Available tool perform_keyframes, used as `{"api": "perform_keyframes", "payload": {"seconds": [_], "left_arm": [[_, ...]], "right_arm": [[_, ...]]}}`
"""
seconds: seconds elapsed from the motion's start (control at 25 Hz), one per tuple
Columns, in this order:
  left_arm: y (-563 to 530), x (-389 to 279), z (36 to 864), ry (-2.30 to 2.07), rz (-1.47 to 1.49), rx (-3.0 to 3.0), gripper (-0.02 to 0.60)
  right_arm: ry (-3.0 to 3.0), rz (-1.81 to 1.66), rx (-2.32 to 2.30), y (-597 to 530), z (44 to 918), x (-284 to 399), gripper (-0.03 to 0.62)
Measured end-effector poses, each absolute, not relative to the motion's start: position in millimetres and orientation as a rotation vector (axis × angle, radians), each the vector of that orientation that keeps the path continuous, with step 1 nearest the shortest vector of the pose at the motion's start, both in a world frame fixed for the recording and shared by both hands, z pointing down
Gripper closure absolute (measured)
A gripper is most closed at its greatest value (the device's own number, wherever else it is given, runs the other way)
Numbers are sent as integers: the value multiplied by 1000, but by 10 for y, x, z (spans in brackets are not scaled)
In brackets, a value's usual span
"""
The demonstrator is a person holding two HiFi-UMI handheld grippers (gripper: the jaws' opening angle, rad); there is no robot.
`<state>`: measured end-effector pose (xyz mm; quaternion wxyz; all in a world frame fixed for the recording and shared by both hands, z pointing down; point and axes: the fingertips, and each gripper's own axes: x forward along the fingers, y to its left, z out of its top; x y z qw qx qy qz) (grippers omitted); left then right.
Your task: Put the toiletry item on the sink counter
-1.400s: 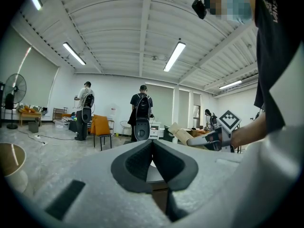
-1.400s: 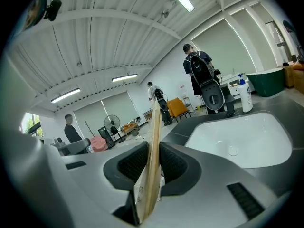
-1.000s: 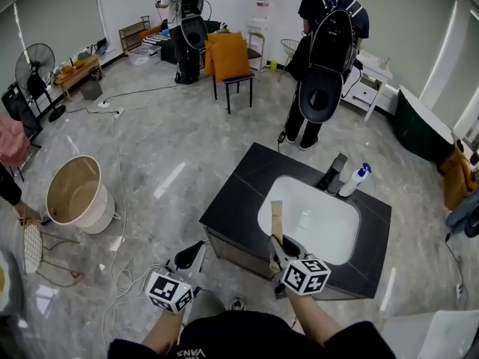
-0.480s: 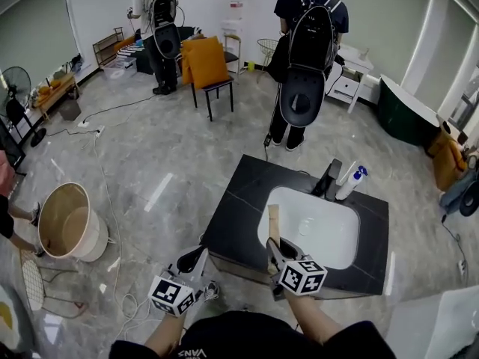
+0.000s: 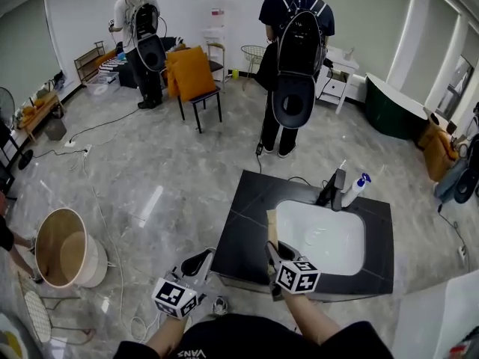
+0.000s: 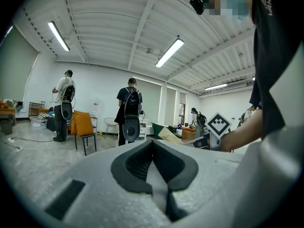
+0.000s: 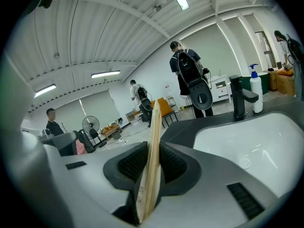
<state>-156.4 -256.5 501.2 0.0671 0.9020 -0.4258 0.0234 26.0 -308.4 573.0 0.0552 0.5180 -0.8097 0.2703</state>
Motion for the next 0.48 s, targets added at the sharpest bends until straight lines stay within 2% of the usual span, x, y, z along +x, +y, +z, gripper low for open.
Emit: {"api": "perform_keyframes", "payload": {"seconds": [0.48], "left_arm": [[-3062,-2006,5216,-1191,111,2748,572]], "right_arm": [[-2260,840,1708,-3745,6253,75,514]]}}
